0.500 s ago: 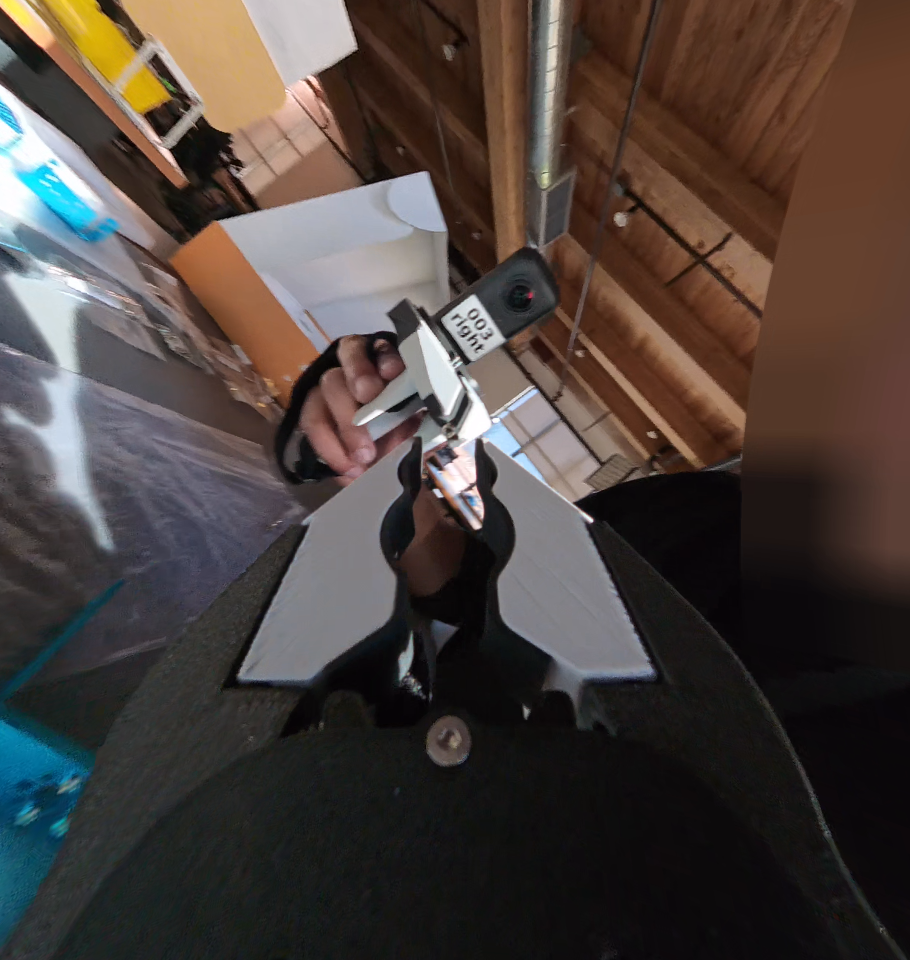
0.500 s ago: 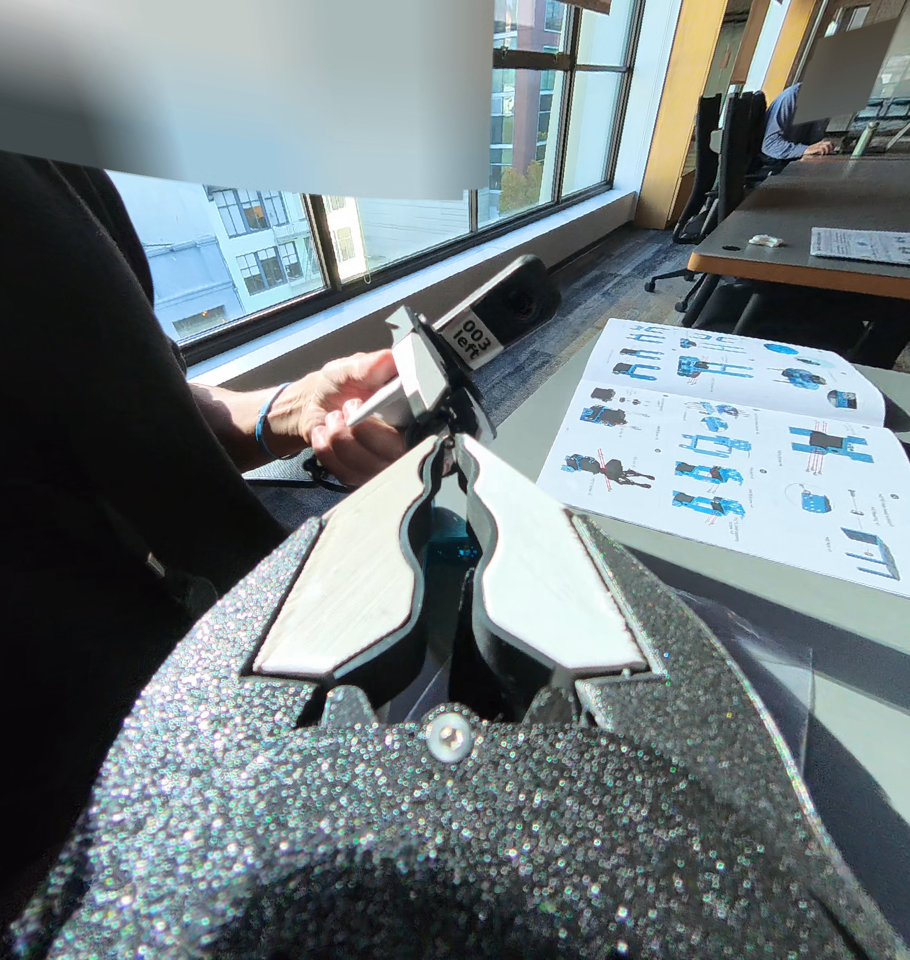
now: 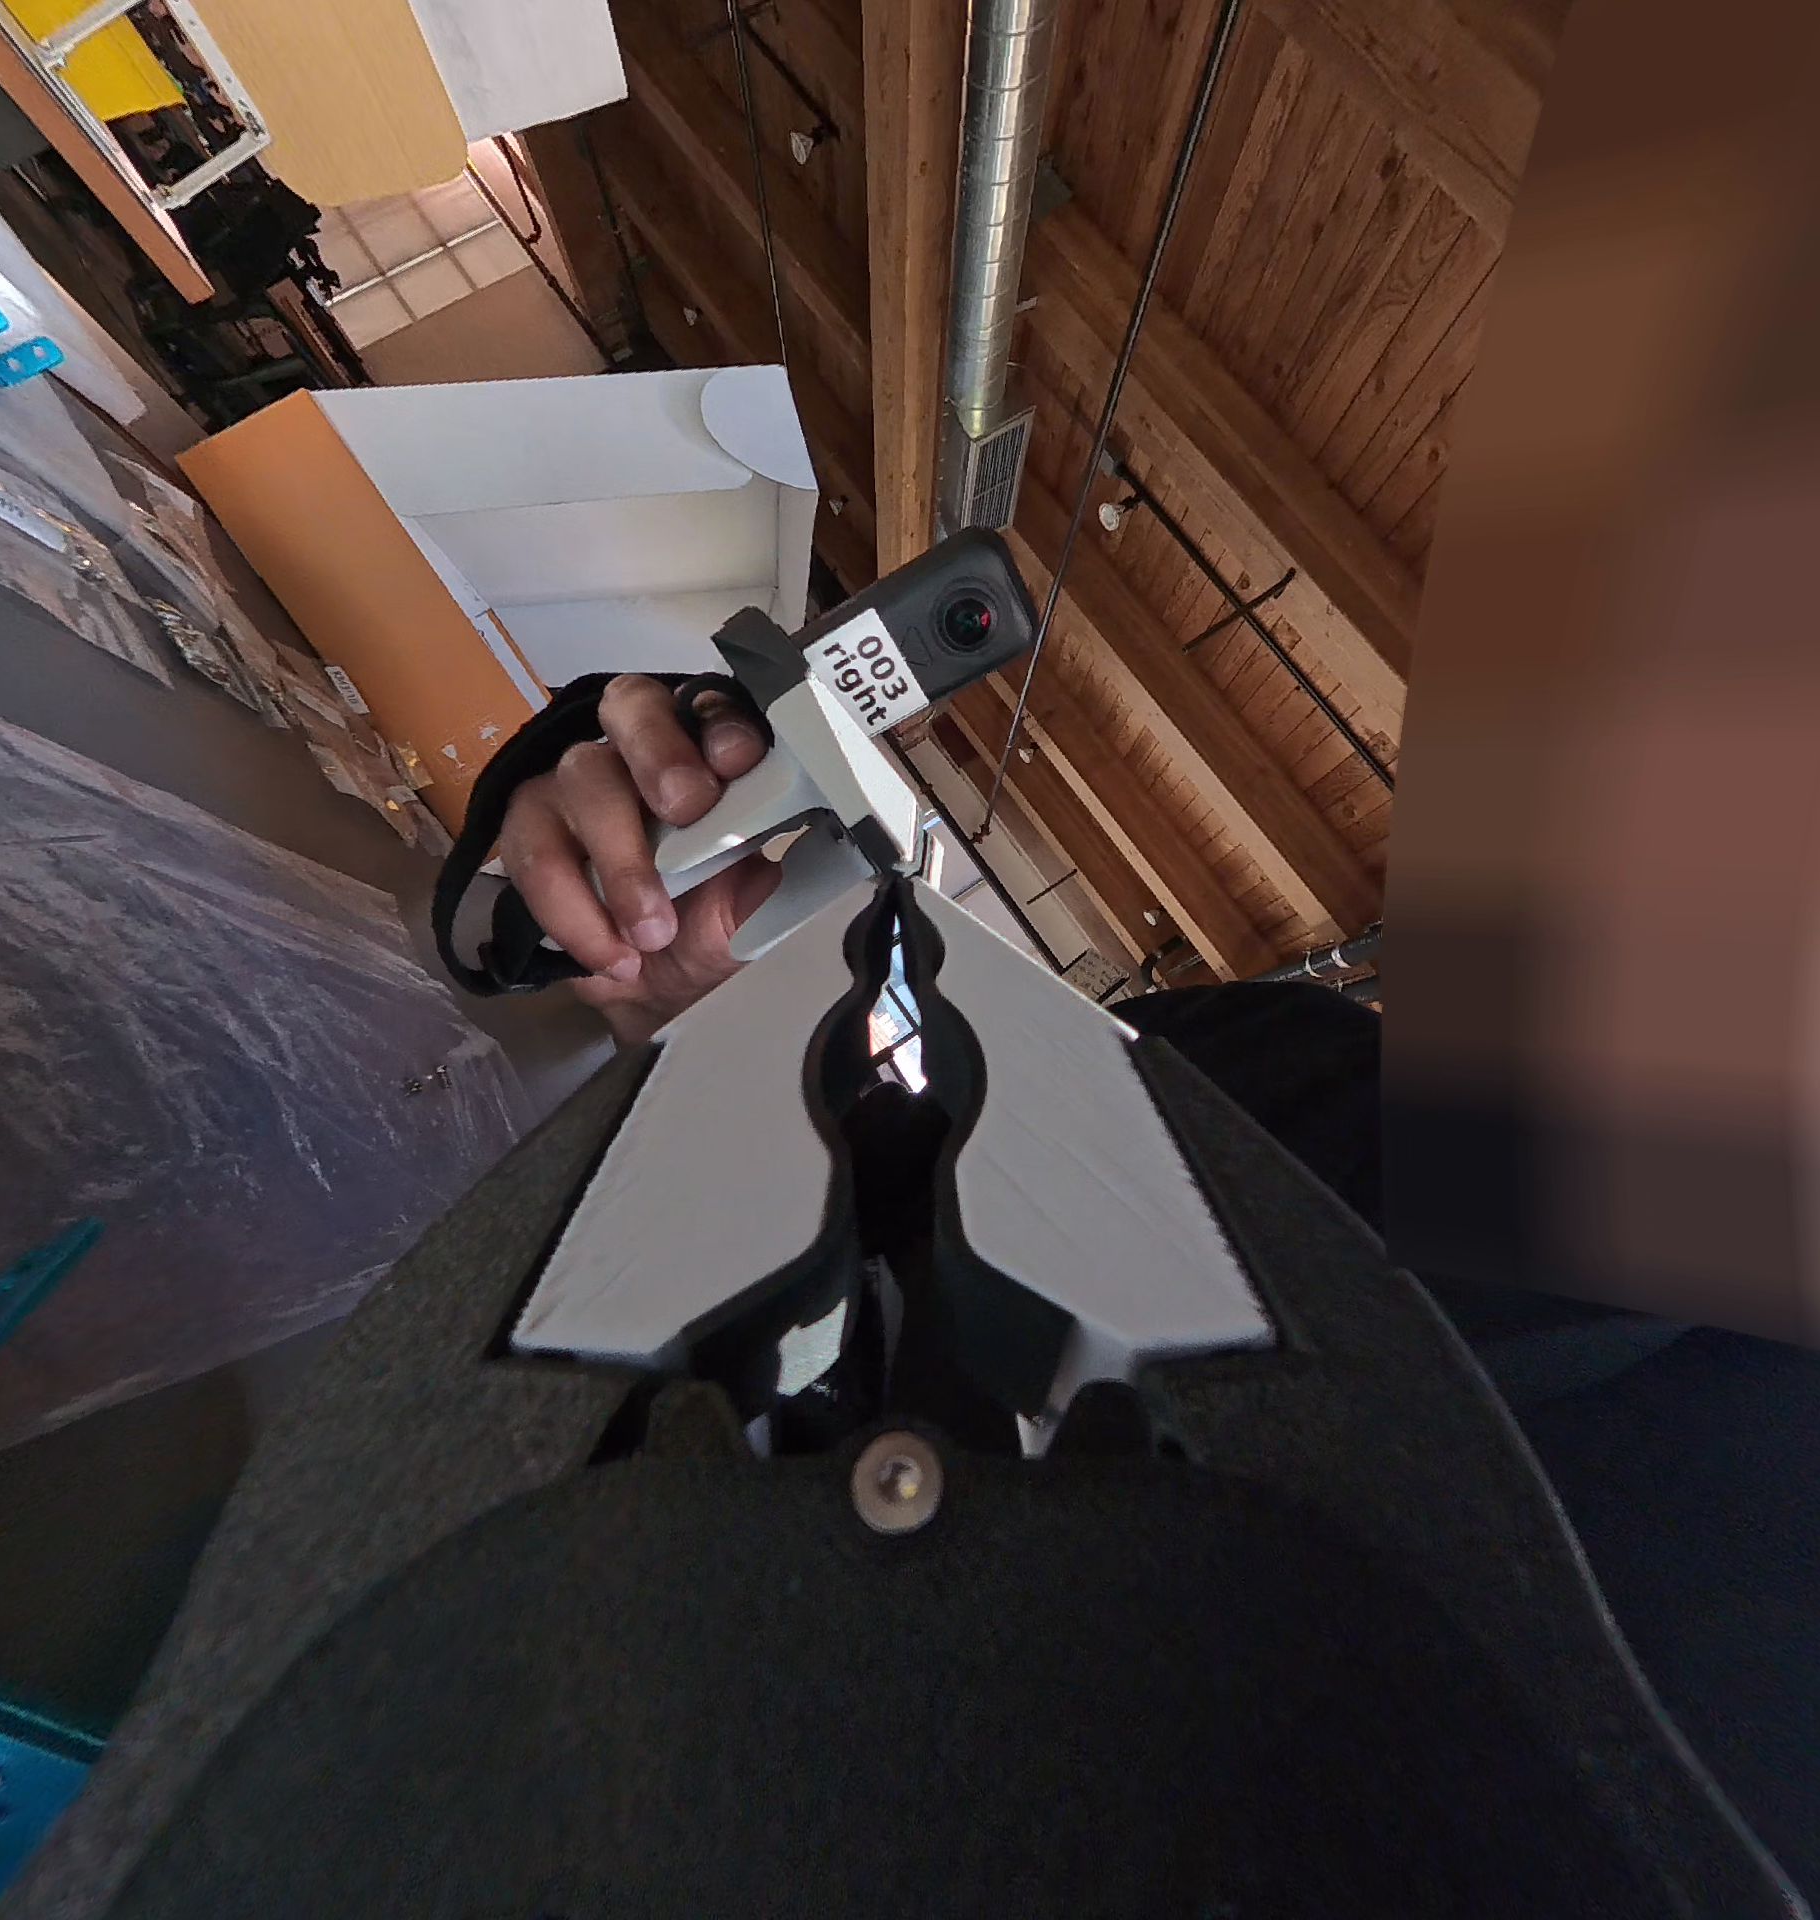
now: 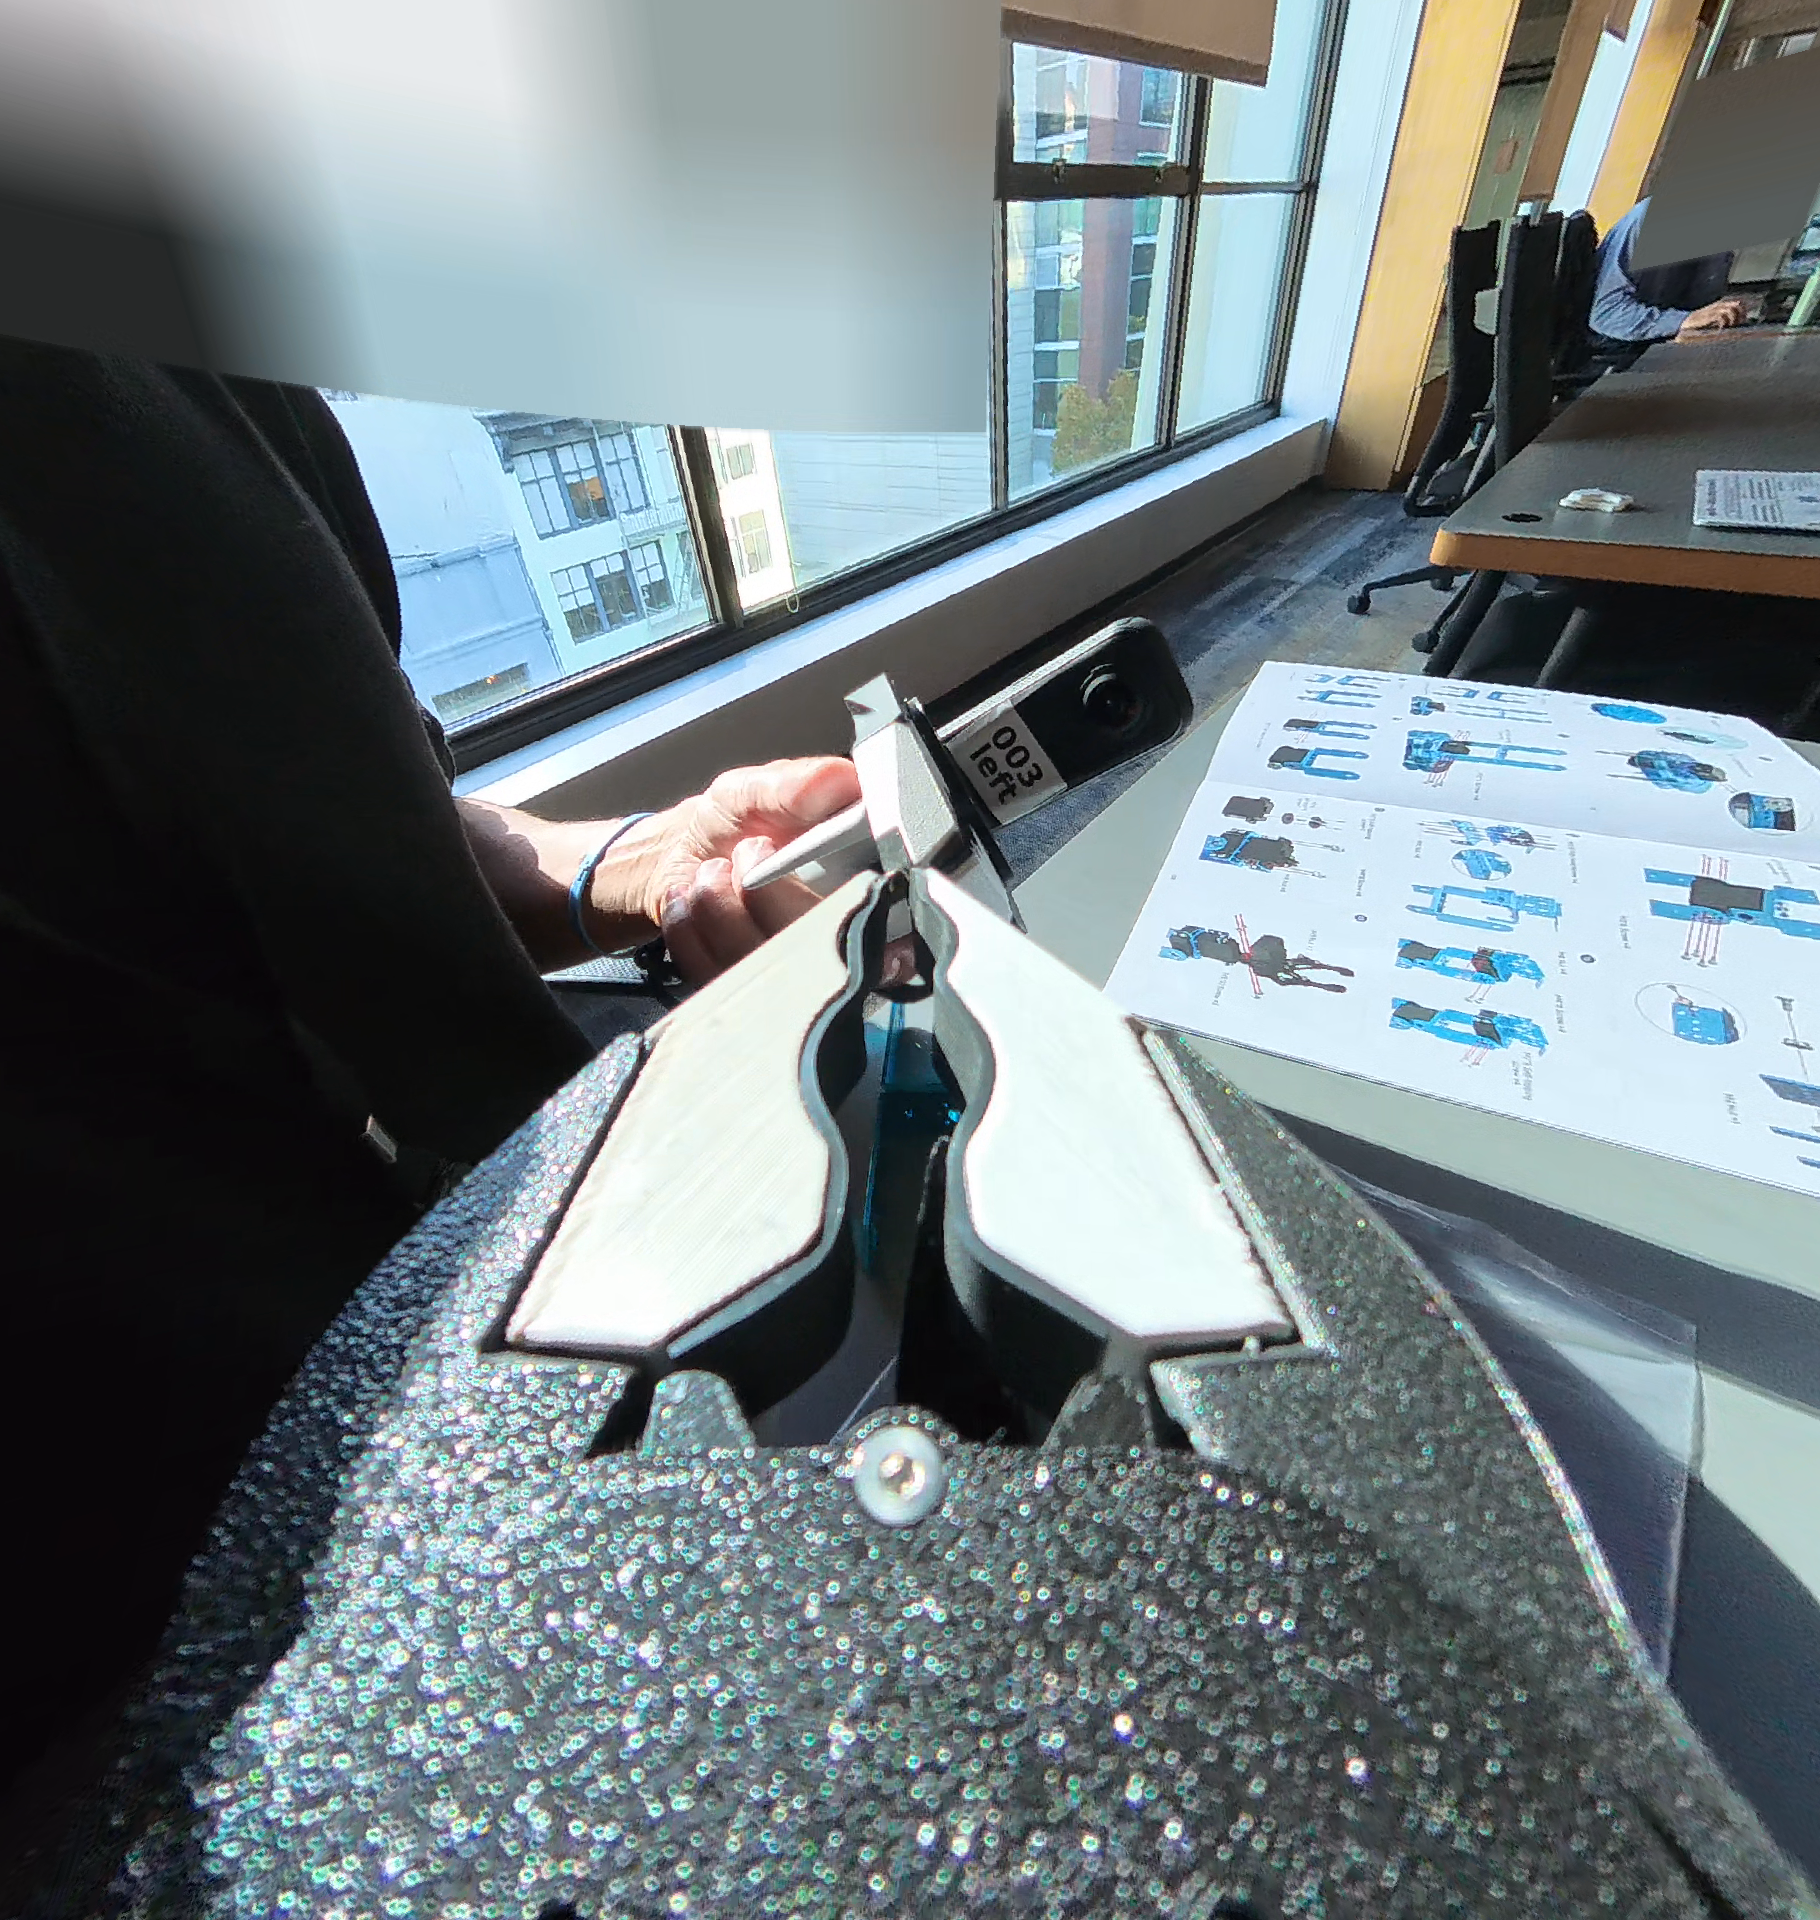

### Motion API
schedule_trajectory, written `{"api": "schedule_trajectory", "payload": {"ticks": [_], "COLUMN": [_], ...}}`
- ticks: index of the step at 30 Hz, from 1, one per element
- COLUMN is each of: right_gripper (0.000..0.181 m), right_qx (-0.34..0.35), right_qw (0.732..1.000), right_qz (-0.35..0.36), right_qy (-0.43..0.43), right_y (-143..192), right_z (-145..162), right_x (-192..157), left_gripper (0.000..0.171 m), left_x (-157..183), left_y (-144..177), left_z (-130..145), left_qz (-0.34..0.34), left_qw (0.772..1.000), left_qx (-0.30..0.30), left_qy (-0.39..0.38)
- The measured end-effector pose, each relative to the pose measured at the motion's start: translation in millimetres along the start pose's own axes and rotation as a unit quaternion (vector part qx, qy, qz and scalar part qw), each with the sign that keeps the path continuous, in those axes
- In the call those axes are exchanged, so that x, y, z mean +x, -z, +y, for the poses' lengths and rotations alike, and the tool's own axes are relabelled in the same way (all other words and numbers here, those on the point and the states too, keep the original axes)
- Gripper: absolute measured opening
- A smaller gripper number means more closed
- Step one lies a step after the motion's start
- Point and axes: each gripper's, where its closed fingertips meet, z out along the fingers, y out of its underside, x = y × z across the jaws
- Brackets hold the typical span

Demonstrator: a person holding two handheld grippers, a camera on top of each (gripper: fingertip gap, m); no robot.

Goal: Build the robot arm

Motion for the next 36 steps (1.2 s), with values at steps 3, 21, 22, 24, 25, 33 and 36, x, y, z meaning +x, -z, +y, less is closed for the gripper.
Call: {"api": "schedule_trajectory", "payload": {"ticks": [3, 21, 22, 24, 25, 33, 36], "right_gripper": [0.003, 0.001, 0.000, 0.000, 0.000, 0.000, 0.000], "right_qx": [0.005, -0.052, -0.070, -0.122, -0.160, -0.353, -0.363], "right_qw": [1.000, 0.998, 0.997, 0.991, 0.984, 0.929, 0.927], "right_qz": [0.001, 0.035, 0.035, 0.053, 0.065, 0.093, 0.094], "right_qy": [-0.003, 0.008, 0.001, -0.026, -0.043, -0.060, -0.012], "right_y": [0.0, 27.9, 34.7, 51.1, 60.0, 96.8, 95.4], "right_z": [1.6, 34.9, 44.3, 73.9, 94.3, 167.0, 166.5], "right_x": [1.8, 16.4, 19.0, 32.5, 39.8, 48.8, 44.2], "left_gripper": [0.000, 0.000, 0.000, 0.000, 0.001, 0.001, 0.001], "left_x": [-2.2, -43.8, -53.8, -67.8, -74.1, -101.1, -89.7], "left_y": [0.8, -12.2, -12.5, -13.2, -12.2, 29.0, 39.4], "left_z": [-0.8, 7.0, 9.1, 11.2, 11.3, 3.2, -5.6], "left_qz": [0.000, -0.131, -0.168, -0.220, -0.245, -0.417, -0.420], "left_qw": [1.000, 0.990, 0.983, 0.969, 0.961, 0.860, 0.858], "left_qx": [0.004, -0.039, -0.055, -0.079, -0.089, -0.147, -0.121], "left_qy": [0.001, -0.025, -0.047, -0.079, -0.096, -0.255, -0.270]}}
